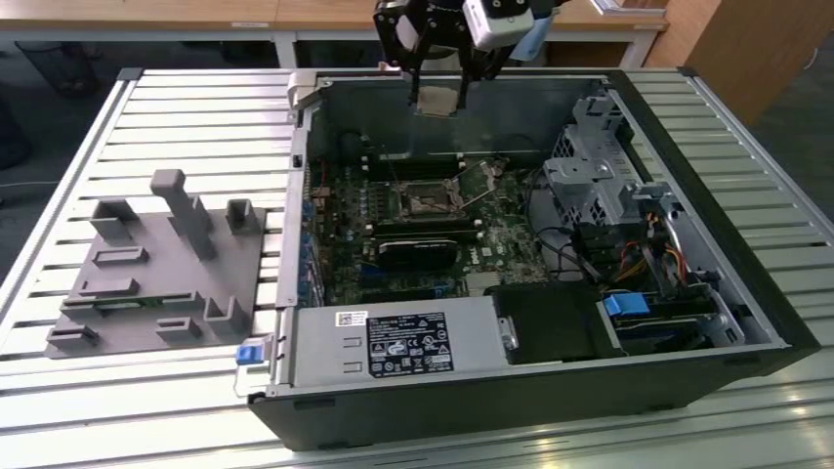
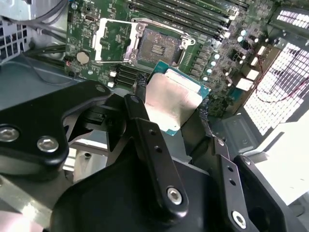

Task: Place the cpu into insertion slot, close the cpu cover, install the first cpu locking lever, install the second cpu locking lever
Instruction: 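Place the cpu into insertion slot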

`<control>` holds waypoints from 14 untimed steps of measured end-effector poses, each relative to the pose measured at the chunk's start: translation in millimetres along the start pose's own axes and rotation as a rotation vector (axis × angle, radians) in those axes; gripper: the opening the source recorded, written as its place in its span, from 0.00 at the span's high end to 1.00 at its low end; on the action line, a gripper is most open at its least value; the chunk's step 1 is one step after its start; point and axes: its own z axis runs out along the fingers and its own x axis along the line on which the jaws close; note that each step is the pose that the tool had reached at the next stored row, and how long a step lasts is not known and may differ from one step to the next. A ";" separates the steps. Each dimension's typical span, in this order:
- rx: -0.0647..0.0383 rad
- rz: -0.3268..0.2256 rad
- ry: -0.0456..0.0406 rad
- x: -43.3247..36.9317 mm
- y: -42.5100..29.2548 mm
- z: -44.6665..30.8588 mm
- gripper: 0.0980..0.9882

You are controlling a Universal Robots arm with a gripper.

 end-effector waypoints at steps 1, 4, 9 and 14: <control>0.000 0.009 -0.0009 0.0 0.0 0.1 0.50; -0.001 0.034 -0.0030 0.0 0.0 0.4 0.50; -0.002 0.072 -0.0065 0.1 0.1 0.8 0.50; -0.002 0.112 -0.0101 0.1 0.3 1.1 0.50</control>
